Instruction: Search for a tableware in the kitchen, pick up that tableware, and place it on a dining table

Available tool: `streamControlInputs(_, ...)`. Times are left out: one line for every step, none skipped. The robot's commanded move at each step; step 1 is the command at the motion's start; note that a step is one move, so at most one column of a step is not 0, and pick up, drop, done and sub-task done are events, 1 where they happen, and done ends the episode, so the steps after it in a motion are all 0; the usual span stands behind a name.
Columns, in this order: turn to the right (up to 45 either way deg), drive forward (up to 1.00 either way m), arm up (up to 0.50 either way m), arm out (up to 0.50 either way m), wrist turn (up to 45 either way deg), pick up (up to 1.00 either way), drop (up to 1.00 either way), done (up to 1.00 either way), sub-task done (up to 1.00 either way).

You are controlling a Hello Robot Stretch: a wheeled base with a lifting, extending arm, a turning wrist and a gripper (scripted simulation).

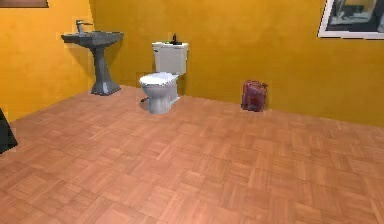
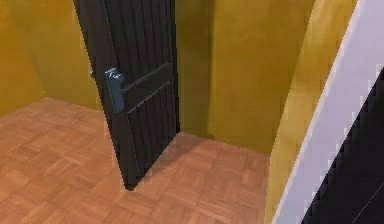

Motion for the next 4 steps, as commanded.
streamControlInputs(-9.0, 0.00, 0.00, 0.00, 0.0, 0.00, 0.00, 0.00, 0.00)
streamControlInputs(0.0, 0.05, 0.00, 0.00, 0.0, 0.00, 0.00, 0.00, 0.00)
streamControlInputs(45.0, 0.00, 0.00, 0.00, 0.0, 0.00, 0.00, 0.00, 0.00)
streamControlInputs(0.0, 1.00, 0.00, 0.00, 0.0, 0.00, 0.00, 0.00, 0.00)
